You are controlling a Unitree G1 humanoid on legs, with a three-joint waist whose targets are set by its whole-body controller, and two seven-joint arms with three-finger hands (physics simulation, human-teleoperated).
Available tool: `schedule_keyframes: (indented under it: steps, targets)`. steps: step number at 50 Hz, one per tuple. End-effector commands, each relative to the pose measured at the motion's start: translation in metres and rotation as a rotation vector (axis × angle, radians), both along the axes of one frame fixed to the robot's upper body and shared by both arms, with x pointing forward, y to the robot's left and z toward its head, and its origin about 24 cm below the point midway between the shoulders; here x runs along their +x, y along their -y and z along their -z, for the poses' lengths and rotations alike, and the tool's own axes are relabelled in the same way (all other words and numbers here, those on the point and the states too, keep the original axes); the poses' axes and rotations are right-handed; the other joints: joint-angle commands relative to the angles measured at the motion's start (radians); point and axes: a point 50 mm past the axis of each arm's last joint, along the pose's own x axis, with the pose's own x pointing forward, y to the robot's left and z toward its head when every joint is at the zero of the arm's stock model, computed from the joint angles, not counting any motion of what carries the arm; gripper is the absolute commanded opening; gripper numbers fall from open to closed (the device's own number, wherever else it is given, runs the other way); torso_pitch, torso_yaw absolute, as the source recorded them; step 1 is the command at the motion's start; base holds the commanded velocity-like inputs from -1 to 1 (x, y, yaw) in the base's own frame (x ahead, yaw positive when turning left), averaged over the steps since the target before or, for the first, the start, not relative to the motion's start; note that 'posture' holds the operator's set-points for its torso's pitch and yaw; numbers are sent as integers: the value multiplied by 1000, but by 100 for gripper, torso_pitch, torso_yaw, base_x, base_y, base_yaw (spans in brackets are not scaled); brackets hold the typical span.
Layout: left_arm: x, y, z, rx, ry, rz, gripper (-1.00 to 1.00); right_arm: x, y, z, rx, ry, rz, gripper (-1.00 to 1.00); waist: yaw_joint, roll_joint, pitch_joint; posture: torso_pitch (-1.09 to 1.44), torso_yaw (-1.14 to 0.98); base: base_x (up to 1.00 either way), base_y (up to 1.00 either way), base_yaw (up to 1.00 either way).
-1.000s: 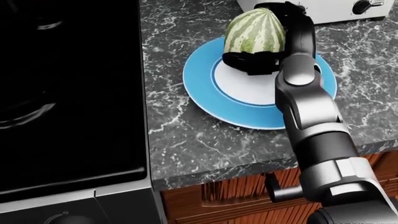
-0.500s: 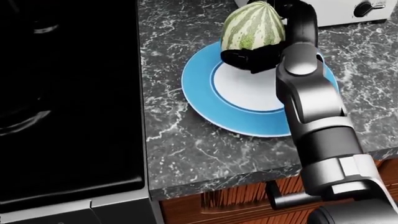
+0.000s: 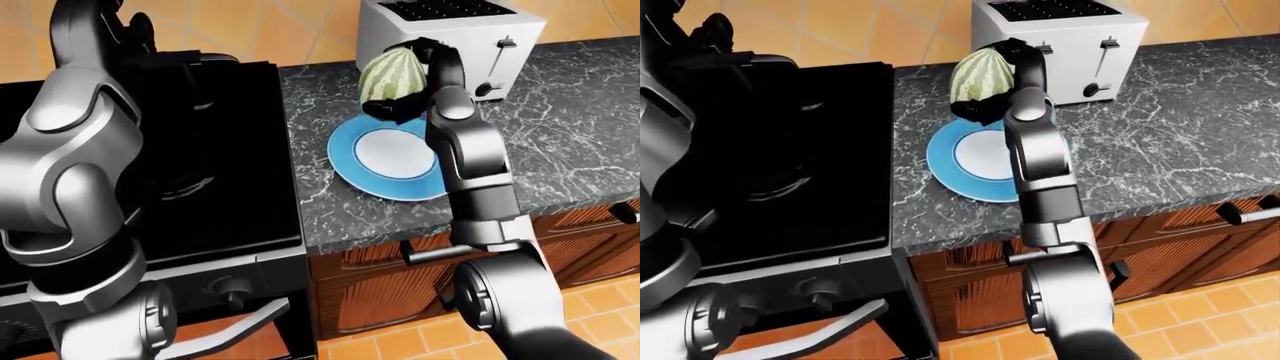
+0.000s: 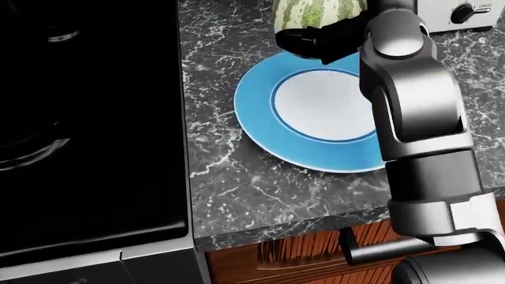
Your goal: Pick the squash from the plate and place it in the pan.
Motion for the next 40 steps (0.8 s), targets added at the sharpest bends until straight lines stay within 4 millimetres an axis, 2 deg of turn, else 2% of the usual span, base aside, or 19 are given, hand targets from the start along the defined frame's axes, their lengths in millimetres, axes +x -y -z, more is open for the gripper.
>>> schedule_keyframes:
  steps: [1,25,35,36,37,40]
  targets:
    - [-7,0,-17,3,89,-5,100,-7,-3,-34,8,125,-23,-100,0,3,-34,0,0,0,0,0]
    - [-8,-4,-18,5,95,-30,100,-46,-13,-88,10,202,-127,-100,0,6,-29,0,0,0,0,0]
    - [-7,-4,-17,4,93,-30,100,-50,-15,-95,-10,231,-129,-100,0,6,-29,0,0,0,0,0]
    - [-7,-5,-17,4,93,-31,100,-51,-14,-96,-11,234,-127,-100,8,11,-52,0,0,0,0,30]
    - [-7,-5,-17,3,93,-31,100,-51,-14,-96,-5,239,-127,-100,21,15,-53,0,0,0,0,87]
    - [-7,-5,-17,4,93,-31,100,-50,-15,-92,-7,237,-134,-100,19,9,-43,0,0,0,0,100]
